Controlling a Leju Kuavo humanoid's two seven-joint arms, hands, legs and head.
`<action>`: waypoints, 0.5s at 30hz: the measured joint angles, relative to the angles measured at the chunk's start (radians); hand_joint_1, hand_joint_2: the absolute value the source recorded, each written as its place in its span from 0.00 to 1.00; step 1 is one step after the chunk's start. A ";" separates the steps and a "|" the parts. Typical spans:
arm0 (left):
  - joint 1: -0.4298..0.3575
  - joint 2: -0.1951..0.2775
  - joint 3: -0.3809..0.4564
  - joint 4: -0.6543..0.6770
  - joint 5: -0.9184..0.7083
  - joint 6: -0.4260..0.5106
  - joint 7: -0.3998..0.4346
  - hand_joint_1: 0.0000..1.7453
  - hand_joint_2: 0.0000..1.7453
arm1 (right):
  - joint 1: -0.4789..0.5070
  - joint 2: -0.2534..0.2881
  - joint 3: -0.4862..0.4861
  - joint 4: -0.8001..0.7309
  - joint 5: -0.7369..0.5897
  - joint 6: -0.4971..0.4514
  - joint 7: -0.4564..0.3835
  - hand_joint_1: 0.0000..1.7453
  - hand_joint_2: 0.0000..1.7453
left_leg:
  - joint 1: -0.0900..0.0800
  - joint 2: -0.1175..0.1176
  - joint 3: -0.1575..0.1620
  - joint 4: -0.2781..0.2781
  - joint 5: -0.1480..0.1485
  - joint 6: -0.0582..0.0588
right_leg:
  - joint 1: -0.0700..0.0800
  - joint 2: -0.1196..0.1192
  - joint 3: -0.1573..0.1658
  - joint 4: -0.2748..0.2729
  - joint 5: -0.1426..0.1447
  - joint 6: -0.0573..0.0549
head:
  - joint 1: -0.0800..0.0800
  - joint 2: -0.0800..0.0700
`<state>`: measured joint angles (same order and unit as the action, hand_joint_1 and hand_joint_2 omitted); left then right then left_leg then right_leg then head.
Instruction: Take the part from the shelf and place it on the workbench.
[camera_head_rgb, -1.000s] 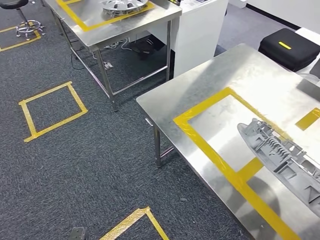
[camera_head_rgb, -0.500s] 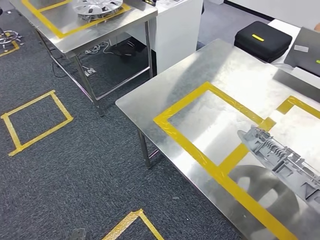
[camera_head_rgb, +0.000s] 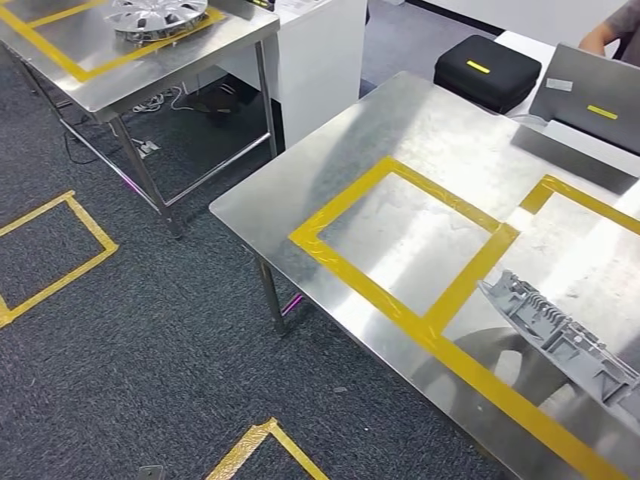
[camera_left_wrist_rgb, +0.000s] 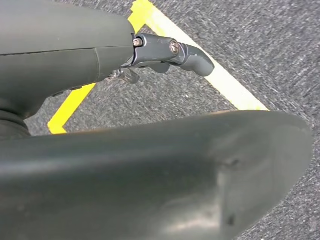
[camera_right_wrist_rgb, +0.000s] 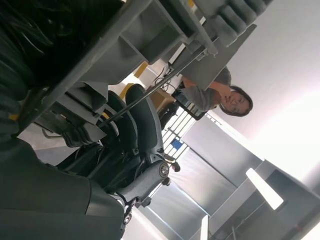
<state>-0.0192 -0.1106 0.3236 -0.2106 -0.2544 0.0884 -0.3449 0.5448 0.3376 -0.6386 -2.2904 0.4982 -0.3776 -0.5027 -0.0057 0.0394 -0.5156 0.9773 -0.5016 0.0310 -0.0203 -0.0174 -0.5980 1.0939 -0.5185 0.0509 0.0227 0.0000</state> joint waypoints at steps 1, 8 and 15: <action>0.000 0.001 0.001 0.000 0.000 0.000 0.000 0.00 0.00 | 0.000 0.000 0.000 0.000 0.000 0.000 0.000 1.00 1.00 | -0.001 0.004 0.000 0.006 -0.004 -0.006 | 0.001 -0.006 0.028 -0.049 0.012 -0.004 | 0.000 0.000; -0.004 0.007 0.007 0.000 -0.008 -0.002 -0.016 0.00 0.00 | 0.001 0.001 0.000 0.002 0.003 0.018 0.013 1.00 1.00 | 0.004 -0.011 -0.037 0.105 -0.071 -0.036 | 0.004 0.013 0.046 -0.081 0.019 -0.049 | -0.002 0.000; -0.001 0.010 0.013 0.000 -0.016 -0.005 -0.029 0.00 0.00 | -0.002 0.001 -0.001 0.011 0.005 0.065 0.025 1.00 1.00 | 0.002 -0.051 -0.059 0.154 -0.048 -0.016 | 0.014 0.058 0.047 -0.081 0.022 -0.058 | -0.003 0.000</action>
<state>-0.0201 -0.1009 0.3362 -0.2106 -0.2707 0.0830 -0.3743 0.5430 0.3387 -0.6397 -2.2793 0.5030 -0.3124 -0.4775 -0.0038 -0.0117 -0.5746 1.1315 -0.5494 0.0153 -0.0064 0.0401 -0.5513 1.0132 -0.4966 -0.0074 0.0198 0.0000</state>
